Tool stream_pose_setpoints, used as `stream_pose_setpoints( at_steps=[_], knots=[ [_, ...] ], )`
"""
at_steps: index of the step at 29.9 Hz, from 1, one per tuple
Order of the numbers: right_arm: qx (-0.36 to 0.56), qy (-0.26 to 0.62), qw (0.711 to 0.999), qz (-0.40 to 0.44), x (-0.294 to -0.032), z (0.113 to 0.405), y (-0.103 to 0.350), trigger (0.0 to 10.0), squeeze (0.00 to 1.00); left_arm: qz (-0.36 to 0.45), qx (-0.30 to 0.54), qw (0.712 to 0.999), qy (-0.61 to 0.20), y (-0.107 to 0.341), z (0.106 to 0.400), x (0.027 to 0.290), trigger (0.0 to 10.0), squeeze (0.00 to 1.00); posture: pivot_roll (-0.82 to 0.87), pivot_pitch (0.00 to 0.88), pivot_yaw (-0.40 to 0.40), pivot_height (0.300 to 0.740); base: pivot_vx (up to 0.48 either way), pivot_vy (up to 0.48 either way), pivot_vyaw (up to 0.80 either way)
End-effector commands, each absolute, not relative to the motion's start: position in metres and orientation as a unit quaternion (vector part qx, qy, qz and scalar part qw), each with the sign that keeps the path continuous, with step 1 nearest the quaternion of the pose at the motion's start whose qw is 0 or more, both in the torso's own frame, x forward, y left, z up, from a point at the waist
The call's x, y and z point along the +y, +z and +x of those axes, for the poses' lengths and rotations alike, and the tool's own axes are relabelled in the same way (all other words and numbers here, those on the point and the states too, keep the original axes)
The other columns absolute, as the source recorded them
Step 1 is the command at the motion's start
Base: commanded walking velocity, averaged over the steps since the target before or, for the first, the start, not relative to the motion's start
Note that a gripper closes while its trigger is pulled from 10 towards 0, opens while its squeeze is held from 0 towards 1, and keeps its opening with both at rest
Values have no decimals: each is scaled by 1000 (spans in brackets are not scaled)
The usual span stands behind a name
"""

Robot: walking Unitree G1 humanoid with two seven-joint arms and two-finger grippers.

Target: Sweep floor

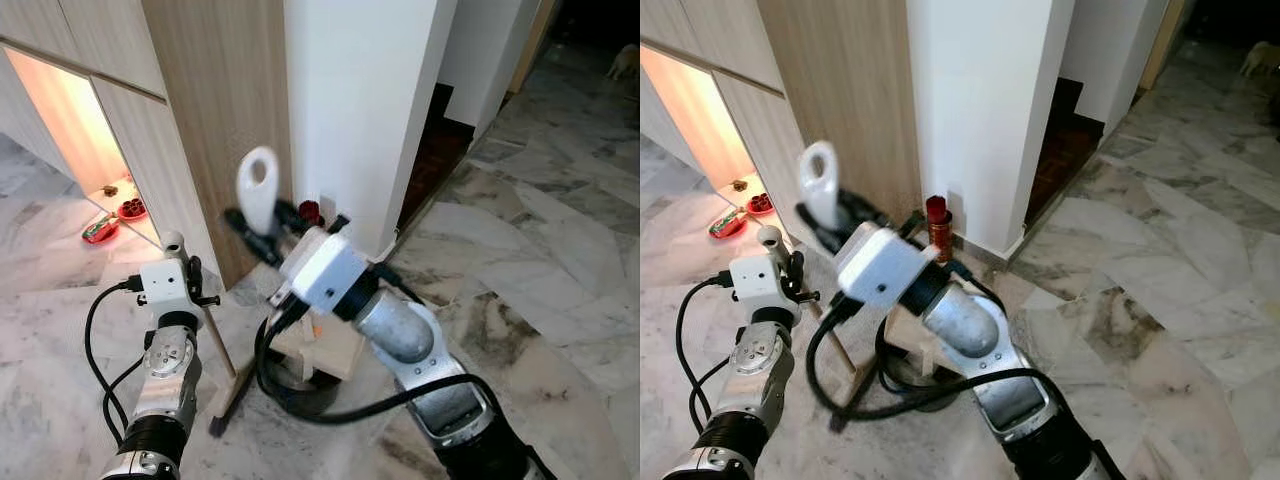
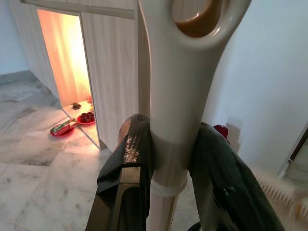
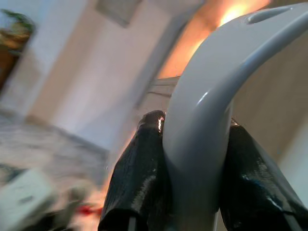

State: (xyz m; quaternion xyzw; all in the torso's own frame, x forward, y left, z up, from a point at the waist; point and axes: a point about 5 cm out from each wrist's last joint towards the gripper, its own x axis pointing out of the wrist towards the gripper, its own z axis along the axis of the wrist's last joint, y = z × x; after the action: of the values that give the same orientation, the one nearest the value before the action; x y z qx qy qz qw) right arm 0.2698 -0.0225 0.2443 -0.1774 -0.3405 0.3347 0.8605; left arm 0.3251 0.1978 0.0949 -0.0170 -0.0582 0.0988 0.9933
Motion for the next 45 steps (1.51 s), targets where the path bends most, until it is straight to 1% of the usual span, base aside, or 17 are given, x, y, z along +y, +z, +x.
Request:
stream_pose_setpoints(
  at_steps=[1, 4, 6, 9, 10, 14, 18, 23, 28, 31, 33, 35, 38, 39, 40, 41, 45],
  knots=[
    [-417, 299, 839, -181, -27, 265, 273, 10000, 0, -22, -101, 990, 94, 112, 330, 195, 10000, 0, 33, 6, -18, 740, 0, 0, 0],
    [-419, 294, 840, -181, -28, 266, 274, 10000, 0, -22, -101, 990, 94, 112, 330, 195, 10000, 0, 33, 6, -19, 740, 0, 0, 0],
    [-400, 316, 843, -170, -25, 266, 269, 10000, 0, -23, -102, 990, 95, 112, 330, 195, 10000, 0, 33, 9, -19, 740, 0, 0, 0],
    [-353, 378, 842, -154, -15, 261, 253, 10000, 0, -23, -101, 990, 94, 112, 329, 195, 10000, 0, 34, 14, -19, 740, 0, 0, 0],
    [-353, 378, 842, -154, -15, 261, 253, 10000, 0, -23, -101, 990, 94, 112, 329, 195, 10000, 0, 34, 14, -19, 740, 0, 0, 0],
    [-308, 444, 826, -162, -2, 250, 233, 10000, 0, -23, -99, 990, 93, 111, 328, 195, 10000, 0, 34, 18, -18, 740, 0, 0, 0],
    [-297, 465, 818, -165, 3, 245, 226, 10000, 0, -23, -98, 991, 91, 110, 328, 195, 10000, 0, 35, 18, -19, 740, 0, 0, 0],
    [-317, 436, 824, -172, -2, 250, 234, 10000, 0, -23, -98, 991, 92, 111, 329, 194, 10000, 0, 34, 13, -21, 740, 0, 0, 0],
    [-401, 315, 840, -187, -24, 264, 267, 10000, 0, -24, -102, 990, 94, 113, 330, 194, 10000, 0, 34, 10, -22, 740, 0, 0, 0],
    [-416, 291, 842, -181, -29, 265, 275, 10000, 0, -24, -103, 990, 94, 113, 330, 194, 10000, 0, 34, 11, -22, 740, 0, 0, 0],
    [-414, 294, 843, -179, -29, 265, 274, 10000, 0, -24, -103, 990, 94, 113, 330, 195, 10000, 0, 34, 12, -21, 740, 0, 0, 0],
    [-403, 306, 844, -177, -27, 265, 270, 10000, 0, -24, -103, 990, 93, 113, 330, 195, 10000, 0, 33, 12, -21, 740, 0, 0, 0],
    [-376, 346, 844, -163, -19, 261, 259, 10000, 0, -24, -102, 990, 92, 113, 329, 195, 10000, 0, 35, 15, -20, 740, 0, 0, 0],
    [-355, 373, 844, -155, -15, 259, 253, 10000, 0, -24, -102, 990, 92, 113, 329, 195, 10000, 0, 34, 16, -19, 740, 0, 0, 0],
    [-341, 395, 840, -153, -11, 257, 248, 10000, 0, -24, -102, 990, 92, 113, 329, 195, 10000, 0, 34, 16, -19, 740, 0, 0, 0],
    [-324, 427, 828, -165, -5, 252, 239, 10000, 0, -23, -102, 990, 92, 113, 329, 195, 10000, 0, 33, 15, -19, 740, 0, 0, 0],
    [-297, 458, 821, -169, 2, 245, 225, 10000, 0, -23, -102, 990, 92, 113, 329, 195, 10000, 0, 38, 16, -19, 740, 0, 0, 0]
  ],
)
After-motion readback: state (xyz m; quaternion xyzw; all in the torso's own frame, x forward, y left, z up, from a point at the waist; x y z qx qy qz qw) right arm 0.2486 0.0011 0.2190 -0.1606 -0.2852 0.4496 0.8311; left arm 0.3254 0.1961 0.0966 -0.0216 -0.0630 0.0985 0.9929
